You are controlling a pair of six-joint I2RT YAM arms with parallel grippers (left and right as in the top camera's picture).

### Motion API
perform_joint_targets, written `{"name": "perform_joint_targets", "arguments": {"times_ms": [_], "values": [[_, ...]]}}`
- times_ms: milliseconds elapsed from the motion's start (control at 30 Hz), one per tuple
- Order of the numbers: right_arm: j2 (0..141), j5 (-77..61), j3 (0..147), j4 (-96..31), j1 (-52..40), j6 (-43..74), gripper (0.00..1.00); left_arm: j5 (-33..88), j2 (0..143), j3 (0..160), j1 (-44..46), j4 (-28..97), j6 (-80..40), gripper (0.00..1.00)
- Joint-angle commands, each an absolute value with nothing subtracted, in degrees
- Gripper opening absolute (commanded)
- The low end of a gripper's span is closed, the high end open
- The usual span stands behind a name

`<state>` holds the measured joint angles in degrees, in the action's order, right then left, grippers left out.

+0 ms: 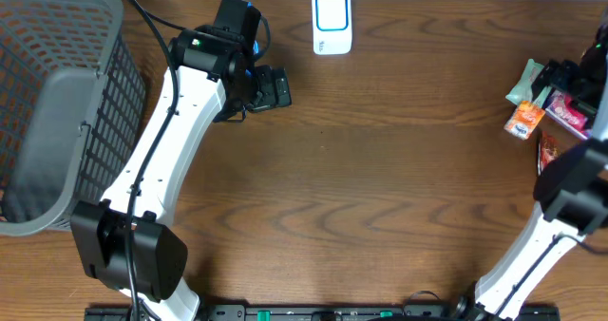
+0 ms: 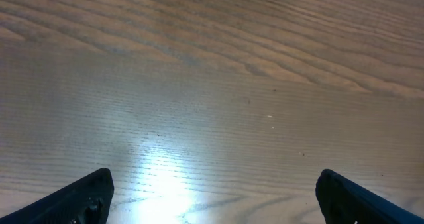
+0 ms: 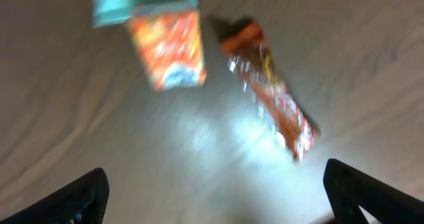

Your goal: Scan the item barcode

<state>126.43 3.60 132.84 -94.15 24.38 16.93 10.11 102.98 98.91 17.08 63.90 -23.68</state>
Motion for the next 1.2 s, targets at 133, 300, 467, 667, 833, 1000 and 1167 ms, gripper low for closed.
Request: {"name": "perform_joint_targets", "arguments": {"times_ms": [133,300,467,667,833,1000,1167], "values": [[105.3,-2.0,131.2,-97.3,19.4,14.5,0.99,9.4,103.4,98.5,17.0,64.0,-22.7,0.98],[92.4,-3.8,124.5,-97.3,12.1,14.5,0.99,9.4,103.4,98.5,17.0,64.0,-22.7,0.98],[81.8,-3.3,115.3,-97.3,3.3,13.0,0.99,9.4,103.4,98.5,17.0,64.0,-22.7,0.98],[72.8,-4.8,101.0,-97.3,-4.4,13.2,0.99,9.4,103.4,98.5,17.0,64.0,-22.7,0.98],[67.9,-8.8,90.3,-97.3,-6.9,13.2,0.99,9.4,103.4,98.5,17.0,64.0,-22.7,0.98],[67.4,-8.7,85.9,-97.3,-6.9,13.2,0.99,9.4,103.4,98.5,17.0,64.0,-22.7,0.98],[67.5,-8.6,84.4,-97.2,-6.9,13.2,0.99,9.4,103.4,98.5,17.0,64.0,-22.7,0.98]]}}
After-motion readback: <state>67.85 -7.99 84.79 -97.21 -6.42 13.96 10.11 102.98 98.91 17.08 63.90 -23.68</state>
